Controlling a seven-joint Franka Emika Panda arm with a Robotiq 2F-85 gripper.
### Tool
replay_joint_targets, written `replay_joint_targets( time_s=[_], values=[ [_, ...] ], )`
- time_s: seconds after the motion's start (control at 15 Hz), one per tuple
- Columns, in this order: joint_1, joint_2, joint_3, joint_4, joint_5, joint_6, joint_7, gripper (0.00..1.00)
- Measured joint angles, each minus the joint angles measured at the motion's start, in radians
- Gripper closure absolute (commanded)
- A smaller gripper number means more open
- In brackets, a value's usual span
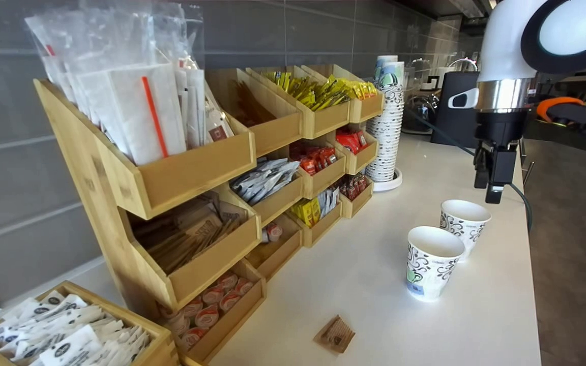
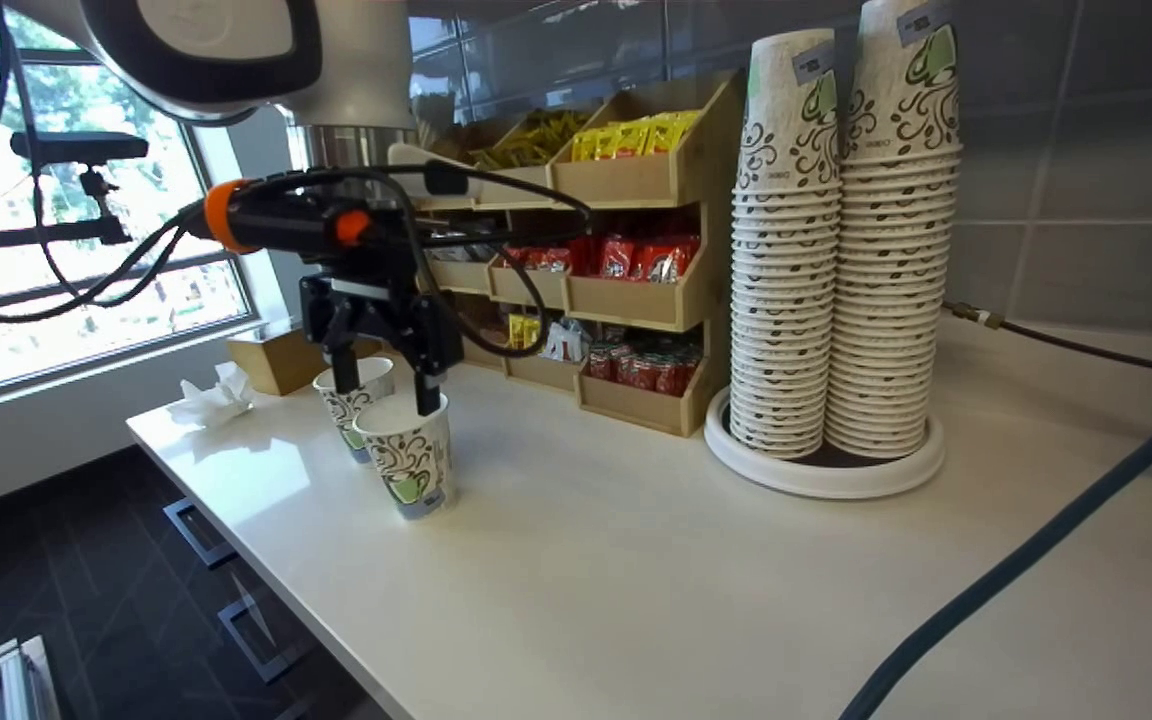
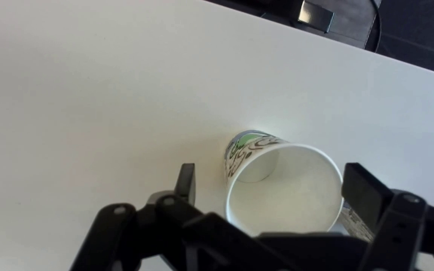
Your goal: Lift the cup on the right and put it inside the cup on the left
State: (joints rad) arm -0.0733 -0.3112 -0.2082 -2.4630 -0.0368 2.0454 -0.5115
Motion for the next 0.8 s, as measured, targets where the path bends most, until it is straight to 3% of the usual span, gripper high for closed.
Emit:
replay_joint_targets(
  time_s=[0.07,0.13,0.4,0.6,0.8],
  values=[
    [0.000,0.005,0.000,0.000,0.003,0.006,0.000,0.26],
    [0.000,0.011,0.000,0.000,0.007,0.013,0.001,0.28],
    [0.000,0.037,0.000,-0.001,0.023,0.049,0.006,0.58],
    [0.000,0.057,0.000,-0.001,0.033,0.076,0.013,0.66],
    [0.000,0.073,0.000,-0.001,0.038,0.096,0.017,0.91]
  ],
)
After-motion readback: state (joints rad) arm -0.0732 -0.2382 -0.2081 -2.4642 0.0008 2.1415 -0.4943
